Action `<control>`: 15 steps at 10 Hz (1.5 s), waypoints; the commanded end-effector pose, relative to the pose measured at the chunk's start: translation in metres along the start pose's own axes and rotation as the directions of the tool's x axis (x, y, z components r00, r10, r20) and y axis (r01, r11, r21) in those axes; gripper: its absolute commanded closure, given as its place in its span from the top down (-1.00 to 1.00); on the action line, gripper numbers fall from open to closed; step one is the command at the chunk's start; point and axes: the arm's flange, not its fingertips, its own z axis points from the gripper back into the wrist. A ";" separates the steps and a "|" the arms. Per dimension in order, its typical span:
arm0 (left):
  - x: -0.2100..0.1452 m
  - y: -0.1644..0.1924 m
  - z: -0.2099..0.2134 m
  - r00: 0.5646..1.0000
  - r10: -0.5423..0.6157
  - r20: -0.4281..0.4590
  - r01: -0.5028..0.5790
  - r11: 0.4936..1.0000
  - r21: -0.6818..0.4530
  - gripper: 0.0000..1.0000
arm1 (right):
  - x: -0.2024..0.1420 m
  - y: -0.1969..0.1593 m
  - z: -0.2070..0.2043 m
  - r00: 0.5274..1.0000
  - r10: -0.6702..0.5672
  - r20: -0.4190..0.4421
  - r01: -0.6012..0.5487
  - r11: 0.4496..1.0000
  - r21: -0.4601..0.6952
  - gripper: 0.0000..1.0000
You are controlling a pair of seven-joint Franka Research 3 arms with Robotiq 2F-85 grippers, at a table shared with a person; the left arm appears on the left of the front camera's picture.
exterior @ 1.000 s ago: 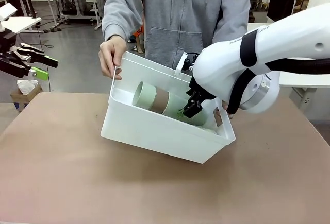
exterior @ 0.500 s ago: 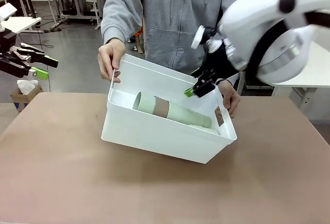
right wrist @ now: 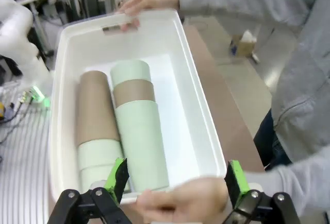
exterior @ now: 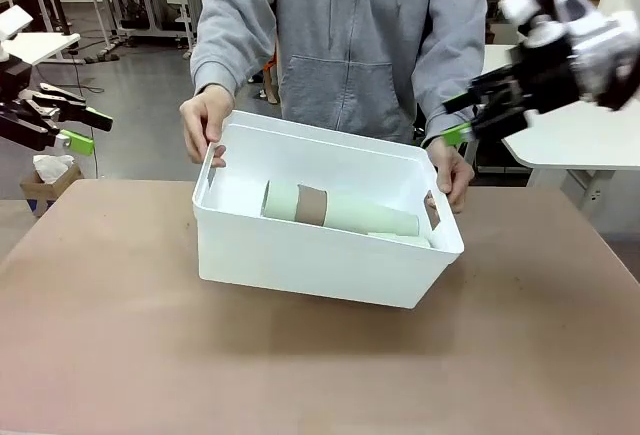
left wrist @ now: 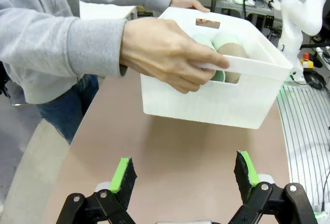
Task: Stack the cups and store them in the basket.
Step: Place the stack of Reusable plastic cups into the Pantry Basket.
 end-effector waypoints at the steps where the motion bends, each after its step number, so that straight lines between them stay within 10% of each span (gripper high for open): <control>1: 0.001 -0.002 0.000 1.000 -0.006 -0.005 0.006 1.000 -0.007 1.00 | -0.038 0.014 0.047 0.991 -0.011 0.134 0.008 1.000 0.024 1.00; 6: 0.001 -0.002 0.000 1.000 -0.006 -0.005 0.006 1.000 -0.007 1.00 | -0.089 0.036 0.105 0.946 0.050 0.321 -0.065 0.997 0.037 1.00; 7: 0.001 -0.002 0.000 1.000 -0.006 -0.005 0.006 1.000 -0.007 1.00 | -0.080 0.034 0.101 0.975 -0.001 0.222 -0.010 0.999 0.049 1.00; 15: 0.001 -0.002 0.000 1.000 -0.006 -0.005 0.006 1.000 -0.007 1.00 | -0.080 0.034 0.101 0.975 -0.001 0.222 -0.010 0.999 0.049 1.00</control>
